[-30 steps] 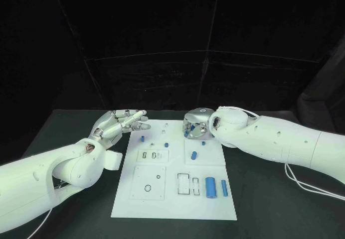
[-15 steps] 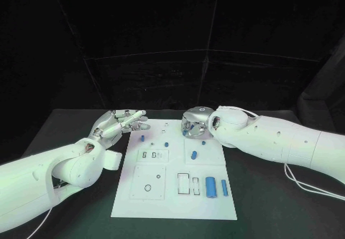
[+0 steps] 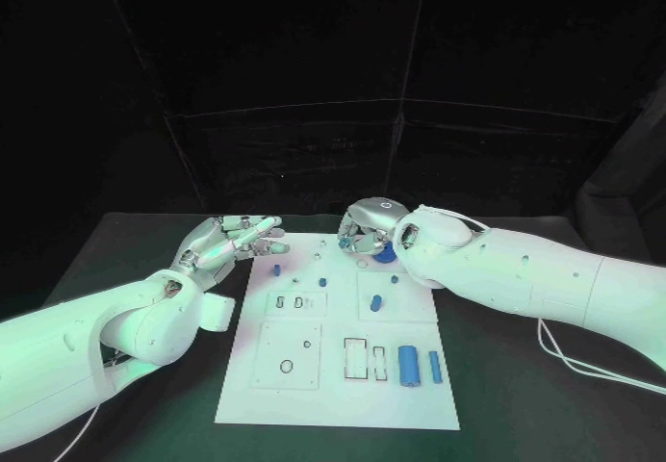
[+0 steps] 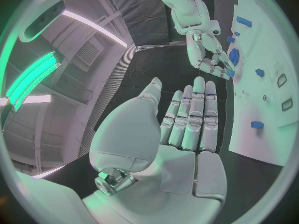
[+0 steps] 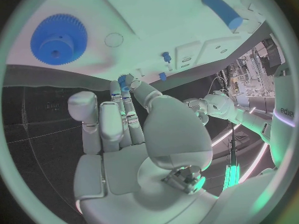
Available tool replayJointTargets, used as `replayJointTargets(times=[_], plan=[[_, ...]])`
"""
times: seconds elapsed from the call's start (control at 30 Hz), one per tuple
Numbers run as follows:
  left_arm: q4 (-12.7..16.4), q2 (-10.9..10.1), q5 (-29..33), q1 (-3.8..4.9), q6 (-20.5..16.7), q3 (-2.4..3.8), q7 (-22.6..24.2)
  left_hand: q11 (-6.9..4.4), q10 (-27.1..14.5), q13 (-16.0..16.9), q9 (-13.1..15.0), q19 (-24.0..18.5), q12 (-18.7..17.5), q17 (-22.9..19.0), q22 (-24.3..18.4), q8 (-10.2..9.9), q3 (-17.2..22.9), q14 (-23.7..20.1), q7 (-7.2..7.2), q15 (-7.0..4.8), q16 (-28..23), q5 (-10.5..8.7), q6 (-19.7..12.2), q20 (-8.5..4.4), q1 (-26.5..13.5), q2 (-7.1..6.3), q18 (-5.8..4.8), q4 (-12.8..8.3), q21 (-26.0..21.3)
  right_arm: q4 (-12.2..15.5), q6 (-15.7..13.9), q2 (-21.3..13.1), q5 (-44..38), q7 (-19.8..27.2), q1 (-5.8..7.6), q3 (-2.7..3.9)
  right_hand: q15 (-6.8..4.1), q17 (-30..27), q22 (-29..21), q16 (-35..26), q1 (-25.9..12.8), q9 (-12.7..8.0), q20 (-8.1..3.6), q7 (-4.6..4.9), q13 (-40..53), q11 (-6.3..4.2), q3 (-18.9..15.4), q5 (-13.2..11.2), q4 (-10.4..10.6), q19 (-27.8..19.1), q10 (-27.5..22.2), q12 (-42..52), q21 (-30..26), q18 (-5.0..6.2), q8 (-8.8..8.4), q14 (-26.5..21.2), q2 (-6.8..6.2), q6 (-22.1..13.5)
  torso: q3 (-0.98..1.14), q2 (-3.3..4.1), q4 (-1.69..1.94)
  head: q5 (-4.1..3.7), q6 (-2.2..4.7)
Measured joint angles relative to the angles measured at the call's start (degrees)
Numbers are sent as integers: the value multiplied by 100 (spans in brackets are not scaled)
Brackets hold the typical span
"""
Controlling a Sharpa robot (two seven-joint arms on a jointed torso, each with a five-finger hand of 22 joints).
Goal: Assemble the parts on the task board
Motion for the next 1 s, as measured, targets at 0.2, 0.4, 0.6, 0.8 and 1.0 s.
replayJointTargets(times=[0.2,0.4,0.6,0.8,1.0], plan=[[-3,7,1,2,0,0,1,0,0,0,0,0,0,1,1,0,0,0,0,0,0,0,0,0,0,0,0,0,0,-349,-123,340,51,-96,6,1,0,-10,0,28,-41,1,0,3,-14,57,102,-3,69,0,-84,-21,26,1,-58,0,-42,-4,0,12,13,-20,12],[20,4,2,12,1,0,1,0,0,0,0,0,0,5,1,0,0,0,0,0,0,0,0,0,0,0,0,0,0,-587,-119,553,60,-142,21,2,0,-19,6,28,-63,4,22,33,-18,68,158,-3,124,-22,-112,-20,26,0,-63,0,-86,-34,1,40,29,-9,21],[43,-6,2,20,1,0,-1,0,0,0,0,0,0,4,1,0,0,0,0,0,0,0,0,0,0,0,0,0,0,-758,-94,690,49,-177,51,2,0,-19,9,28,-50,7,22,29,-18,68,158,-3,125,-22,-112,-20,26,0,-72,0,-99,-41,-9,74,59,-24,40],[53,-15,3,33,1,0,-3,0,0,1,1,0,0,4,1,0,0,0,0,0,0,0,0,0,0,0,-1,0,0,-851,-17,771,36,-189,61,3,0,-26,8,28,-74,10,22,37,-17,47,181,-4,148,-23,-133,-20,26,1,-86,0,-124,-51,-21,104,89,-29,50],[63,-18,3,42,1,0,-7,0,0,1,1,0,0,4,2,0,0,0,0,-1,0,0,0,0,0,0,-1,0,0,-903,53,856,26,-186,73,6,0,-35,3,28,-80,13,22,45,-17,67,186,-5,153,-23,-152,-20,26,1,-97,0,-130,-61,-25,116,97,-33,48]])
